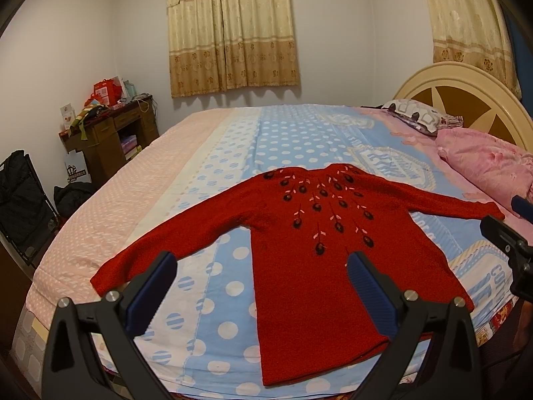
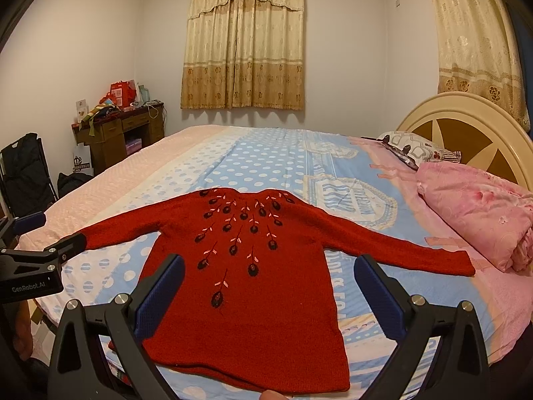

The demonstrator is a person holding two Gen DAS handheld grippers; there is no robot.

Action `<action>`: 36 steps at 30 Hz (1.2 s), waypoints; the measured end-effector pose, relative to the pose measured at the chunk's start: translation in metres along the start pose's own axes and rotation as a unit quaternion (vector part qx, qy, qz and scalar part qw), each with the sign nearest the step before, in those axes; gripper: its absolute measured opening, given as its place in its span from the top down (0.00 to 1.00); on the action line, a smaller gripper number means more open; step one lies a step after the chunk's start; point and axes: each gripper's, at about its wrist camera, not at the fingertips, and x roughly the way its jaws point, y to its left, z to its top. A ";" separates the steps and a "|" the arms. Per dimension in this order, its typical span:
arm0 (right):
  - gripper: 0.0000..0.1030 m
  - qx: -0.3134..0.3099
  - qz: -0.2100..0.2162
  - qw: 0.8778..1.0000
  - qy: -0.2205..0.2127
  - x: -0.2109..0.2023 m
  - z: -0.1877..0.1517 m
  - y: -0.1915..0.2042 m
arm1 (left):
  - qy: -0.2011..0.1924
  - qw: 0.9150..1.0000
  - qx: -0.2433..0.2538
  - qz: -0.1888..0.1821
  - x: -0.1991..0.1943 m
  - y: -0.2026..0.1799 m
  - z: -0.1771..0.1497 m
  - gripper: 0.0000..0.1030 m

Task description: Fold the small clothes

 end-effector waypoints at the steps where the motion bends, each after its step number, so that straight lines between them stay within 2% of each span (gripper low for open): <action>1: 0.01 0.000 0.000 1.000 0.000 0.000 0.000 0.000 | 0.000 1.000 -0.001 -0.001 0.000 0.000 0.000 0.00; 36: 0.01 -0.001 0.000 1.000 0.002 0.000 0.000 0.001 | 0.002 1.000 0.001 0.001 0.001 -0.001 -0.001 0.00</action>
